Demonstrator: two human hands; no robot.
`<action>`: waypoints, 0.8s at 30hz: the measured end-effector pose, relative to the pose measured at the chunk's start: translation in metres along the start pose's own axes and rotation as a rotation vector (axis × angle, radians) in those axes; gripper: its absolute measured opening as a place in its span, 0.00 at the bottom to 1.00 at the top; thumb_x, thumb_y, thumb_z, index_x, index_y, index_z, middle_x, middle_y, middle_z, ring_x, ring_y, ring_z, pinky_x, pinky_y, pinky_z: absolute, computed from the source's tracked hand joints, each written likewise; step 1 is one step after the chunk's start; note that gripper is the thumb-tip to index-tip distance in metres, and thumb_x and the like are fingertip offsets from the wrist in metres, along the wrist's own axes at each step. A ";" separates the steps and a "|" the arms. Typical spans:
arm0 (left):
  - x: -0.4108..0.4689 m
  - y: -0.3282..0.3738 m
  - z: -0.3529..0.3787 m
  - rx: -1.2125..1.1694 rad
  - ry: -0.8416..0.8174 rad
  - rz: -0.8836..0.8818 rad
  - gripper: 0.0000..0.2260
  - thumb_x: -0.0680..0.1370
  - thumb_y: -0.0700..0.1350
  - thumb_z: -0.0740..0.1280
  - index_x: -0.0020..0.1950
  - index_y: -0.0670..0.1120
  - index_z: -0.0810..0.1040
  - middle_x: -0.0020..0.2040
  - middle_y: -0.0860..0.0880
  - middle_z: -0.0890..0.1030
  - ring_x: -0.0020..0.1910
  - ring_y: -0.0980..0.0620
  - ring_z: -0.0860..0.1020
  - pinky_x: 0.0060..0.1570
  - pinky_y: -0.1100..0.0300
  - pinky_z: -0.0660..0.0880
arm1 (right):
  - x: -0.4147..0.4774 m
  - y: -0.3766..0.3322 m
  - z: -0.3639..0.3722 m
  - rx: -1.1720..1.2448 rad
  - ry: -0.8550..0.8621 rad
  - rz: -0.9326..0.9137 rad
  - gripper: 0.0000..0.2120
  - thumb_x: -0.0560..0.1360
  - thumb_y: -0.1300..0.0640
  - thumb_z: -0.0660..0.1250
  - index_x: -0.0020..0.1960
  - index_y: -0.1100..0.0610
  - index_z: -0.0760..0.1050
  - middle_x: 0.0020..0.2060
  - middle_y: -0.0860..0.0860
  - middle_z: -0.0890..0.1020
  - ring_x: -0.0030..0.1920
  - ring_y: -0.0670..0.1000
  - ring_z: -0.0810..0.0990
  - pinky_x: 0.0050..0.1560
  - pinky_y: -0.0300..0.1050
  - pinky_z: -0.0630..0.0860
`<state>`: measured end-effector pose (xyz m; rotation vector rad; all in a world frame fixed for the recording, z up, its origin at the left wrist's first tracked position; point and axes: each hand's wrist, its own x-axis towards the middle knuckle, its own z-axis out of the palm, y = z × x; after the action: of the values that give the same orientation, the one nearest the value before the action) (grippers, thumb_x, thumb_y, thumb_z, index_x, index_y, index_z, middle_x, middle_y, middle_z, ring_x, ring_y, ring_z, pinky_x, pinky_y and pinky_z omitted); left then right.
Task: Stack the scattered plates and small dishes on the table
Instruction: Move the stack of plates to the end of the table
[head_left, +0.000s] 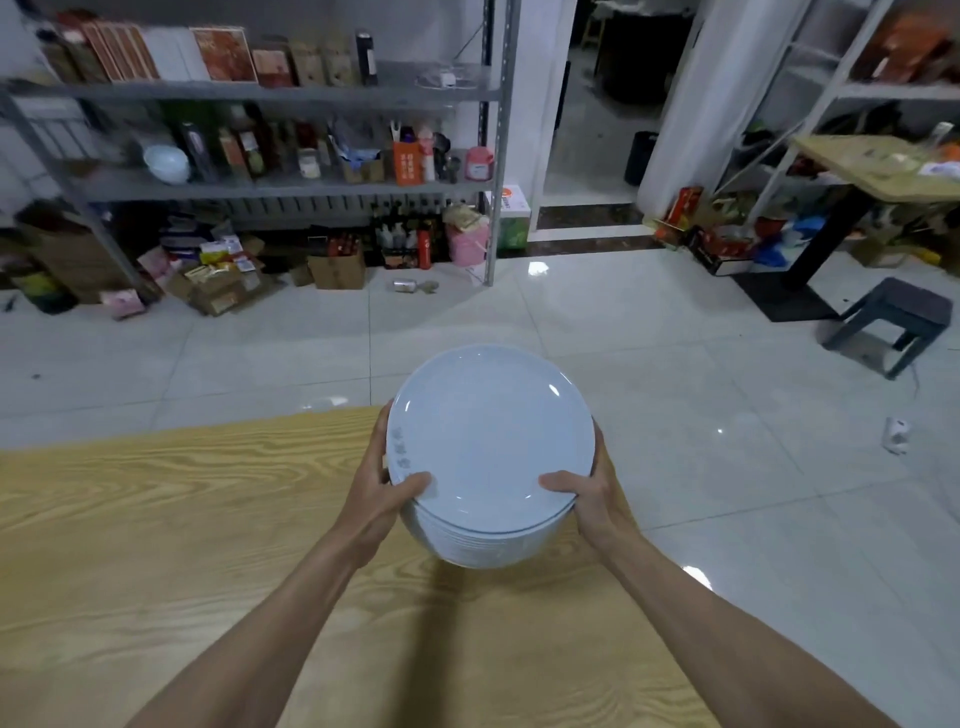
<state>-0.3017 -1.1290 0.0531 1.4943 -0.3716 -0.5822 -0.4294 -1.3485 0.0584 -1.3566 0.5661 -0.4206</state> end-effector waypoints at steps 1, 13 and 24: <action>0.006 -0.004 0.007 0.001 0.011 -0.001 0.42 0.63 0.50 0.76 0.73 0.68 0.62 0.69 0.57 0.75 0.66 0.49 0.76 0.62 0.43 0.75 | 0.007 0.003 -0.007 0.007 -0.005 0.014 0.48 0.48 0.56 0.75 0.69 0.53 0.70 0.60 0.55 0.81 0.59 0.56 0.81 0.48 0.49 0.81; 0.071 -0.043 0.053 0.034 0.045 -0.024 0.42 0.64 0.50 0.76 0.74 0.66 0.62 0.70 0.57 0.73 0.67 0.51 0.75 0.61 0.49 0.76 | 0.079 0.038 -0.055 0.056 -0.013 0.091 0.47 0.51 0.61 0.75 0.70 0.51 0.70 0.60 0.53 0.81 0.60 0.56 0.80 0.49 0.51 0.80; 0.098 -0.071 0.066 0.070 0.058 -0.052 0.42 0.64 0.51 0.75 0.75 0.63 0.62 0.69 0.59 0.73 0.67 0.51 0.74 0.64 0.43 0.73 | 0.104 0.062 -0.072 0.060 0.008 0.096 0.41 0.55 0.67 0.71 0.67 0.50 0.72 0.58 0.52 0.82 0.58 0.55 0.81 0.47 0.46 0.80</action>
<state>-0.2691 -1.2379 -0.0255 1.5888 -0.3117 -0.5700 -0.3926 -1.4556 -0.0253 -1.2658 0.6185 -0.3623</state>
